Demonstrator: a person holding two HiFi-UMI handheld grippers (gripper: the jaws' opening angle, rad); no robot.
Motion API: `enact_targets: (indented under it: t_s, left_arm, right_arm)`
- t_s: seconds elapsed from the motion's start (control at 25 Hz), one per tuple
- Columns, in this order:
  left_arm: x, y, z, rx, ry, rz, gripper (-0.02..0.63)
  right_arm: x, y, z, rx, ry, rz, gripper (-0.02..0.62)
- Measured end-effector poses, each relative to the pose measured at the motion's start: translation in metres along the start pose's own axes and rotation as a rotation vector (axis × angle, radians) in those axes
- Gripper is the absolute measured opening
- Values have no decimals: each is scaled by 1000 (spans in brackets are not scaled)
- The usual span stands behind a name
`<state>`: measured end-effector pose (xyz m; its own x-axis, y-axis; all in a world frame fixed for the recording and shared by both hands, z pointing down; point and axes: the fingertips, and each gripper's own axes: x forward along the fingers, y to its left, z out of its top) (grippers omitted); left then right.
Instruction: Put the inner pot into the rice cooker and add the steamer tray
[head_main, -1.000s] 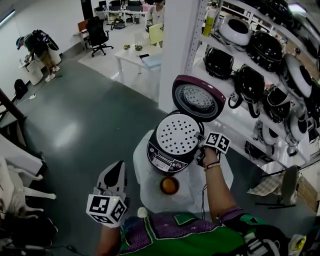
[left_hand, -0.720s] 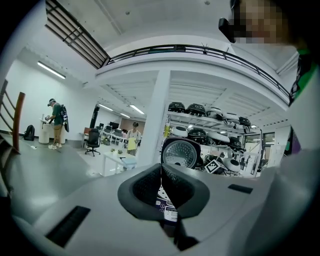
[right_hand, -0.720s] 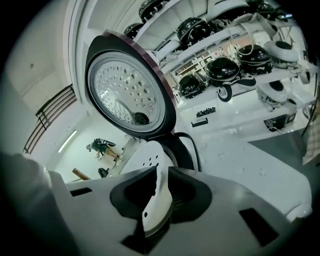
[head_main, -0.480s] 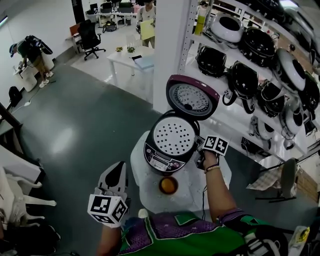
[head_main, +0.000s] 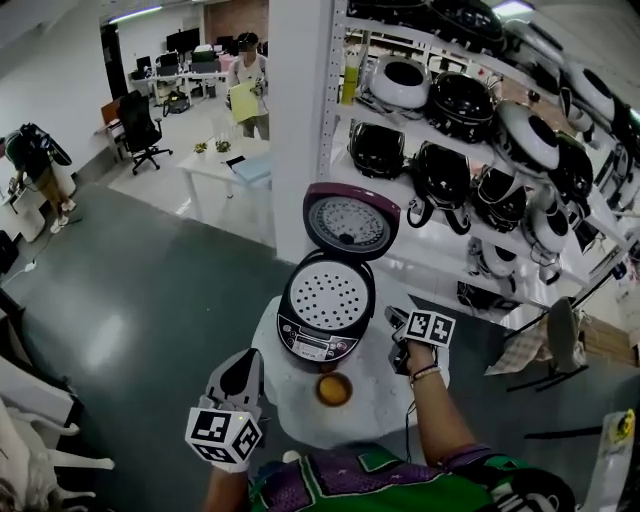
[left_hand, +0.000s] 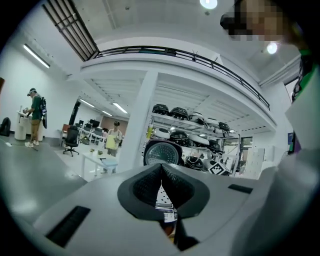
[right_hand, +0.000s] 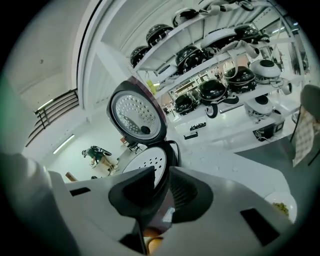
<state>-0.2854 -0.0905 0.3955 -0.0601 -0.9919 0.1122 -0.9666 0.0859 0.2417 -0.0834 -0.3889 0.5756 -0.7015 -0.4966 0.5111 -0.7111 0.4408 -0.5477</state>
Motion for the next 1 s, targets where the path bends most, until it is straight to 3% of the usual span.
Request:
enact_targets:
  t_s: [0.36,0.56,0.8,0.92,1.0]
  left_arm:
    - [-14,-31,-34,-54,58,-217,23]
    - [-28,-52,-54,-148,116,-319,23]
    - [-57,-74,-57,-28,113,-276,23]
    - [-77,-91,-62,67,117,-223,23]
    - [-90,-112,-66,90,115,-211,23]
  right_arm:
    - [-118,-15,-81,-63,-69,-95,95]
    - [-176,-25,-105,-144,-123,-141,89]
    - [-246,-10,-92,-320,-260,-98,67]
    - [-276,2,-94,-358,-290,-40,63]
    - [-303,6,-100,-382,-293,-12,63]
